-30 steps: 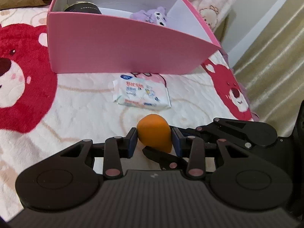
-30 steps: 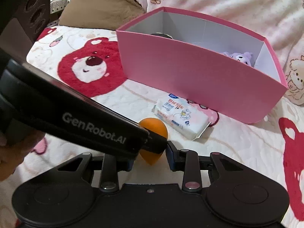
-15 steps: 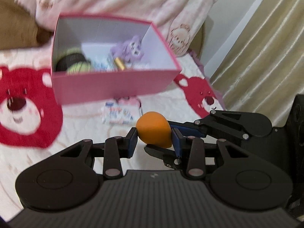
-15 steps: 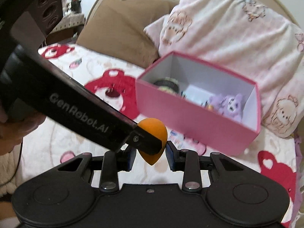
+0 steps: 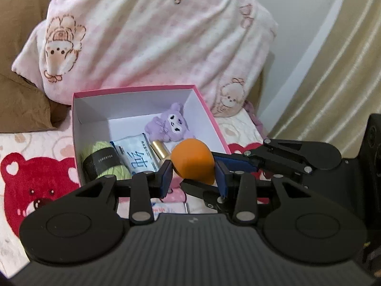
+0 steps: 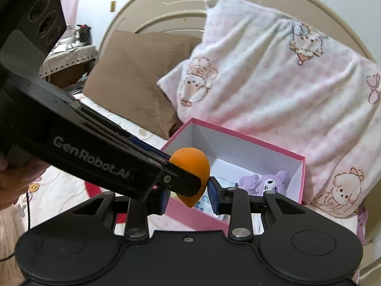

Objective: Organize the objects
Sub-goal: 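Lift the orange sponge and carry it over the pink box, then lower the sponge beside the foundation bottle and open both grippers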

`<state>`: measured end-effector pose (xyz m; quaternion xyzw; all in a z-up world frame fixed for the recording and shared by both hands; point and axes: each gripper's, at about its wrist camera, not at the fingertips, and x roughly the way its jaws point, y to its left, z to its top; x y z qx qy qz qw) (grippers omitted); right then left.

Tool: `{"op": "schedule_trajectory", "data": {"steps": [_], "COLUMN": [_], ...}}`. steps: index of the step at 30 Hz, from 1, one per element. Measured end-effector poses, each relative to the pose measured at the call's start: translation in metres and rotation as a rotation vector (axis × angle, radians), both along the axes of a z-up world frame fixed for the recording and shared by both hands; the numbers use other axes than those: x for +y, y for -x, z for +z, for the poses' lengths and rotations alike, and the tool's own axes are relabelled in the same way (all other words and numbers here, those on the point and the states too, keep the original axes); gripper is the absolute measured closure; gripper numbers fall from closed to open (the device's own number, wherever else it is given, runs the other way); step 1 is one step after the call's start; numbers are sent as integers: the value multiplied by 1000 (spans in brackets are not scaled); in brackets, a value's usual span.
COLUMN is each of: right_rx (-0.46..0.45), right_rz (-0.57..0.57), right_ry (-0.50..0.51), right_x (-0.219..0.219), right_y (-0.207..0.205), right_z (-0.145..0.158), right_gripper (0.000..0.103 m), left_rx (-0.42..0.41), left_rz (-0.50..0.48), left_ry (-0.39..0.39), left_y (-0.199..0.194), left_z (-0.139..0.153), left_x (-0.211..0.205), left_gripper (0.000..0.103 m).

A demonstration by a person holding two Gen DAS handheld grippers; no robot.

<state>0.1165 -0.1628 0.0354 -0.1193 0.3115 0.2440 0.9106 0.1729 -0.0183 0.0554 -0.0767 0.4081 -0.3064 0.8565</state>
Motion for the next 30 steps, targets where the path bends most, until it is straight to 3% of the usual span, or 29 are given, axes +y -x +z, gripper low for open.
{"op": "schedule_trajectory", "data": {"steps": [5,9,16,19,23,25,28,30], "right_rx": [153,211,345,346,363,375,356,332], "right_rz": [-87,-129,-211,-218,-225,-232,-231,-226], "right_ry": [-74,-84,-152,-123,-142,-163,-142,-154], "right_x": [-7,-4,-19,-15,-19,-24,-29,-35], "right_y": [-55,-80,-115,-118,-123,-125,-124,-115], "right_z": [-26,-54,-95,-107,-118,-119,-113,-104], "right_gripper": [65,65,65,62,62,61,47,42], "left_rx": [92,134,269,299,313,310,283,255], "left_rz": [63,118,174,195,220,247,260,246], "left_ry": [-12,-23,58,69,75,78,63,36], "left_y": [-41,-61,-93,-98,-102,-102,-98,-93], "left_z": [-30,-61,-113,-128,-137,-136,-125,-113], "left_x": [-16,-23,-25,-28,-30,-28,-26,-24], "left_gripper": [67,67,67,67,66,59,50,49]}}
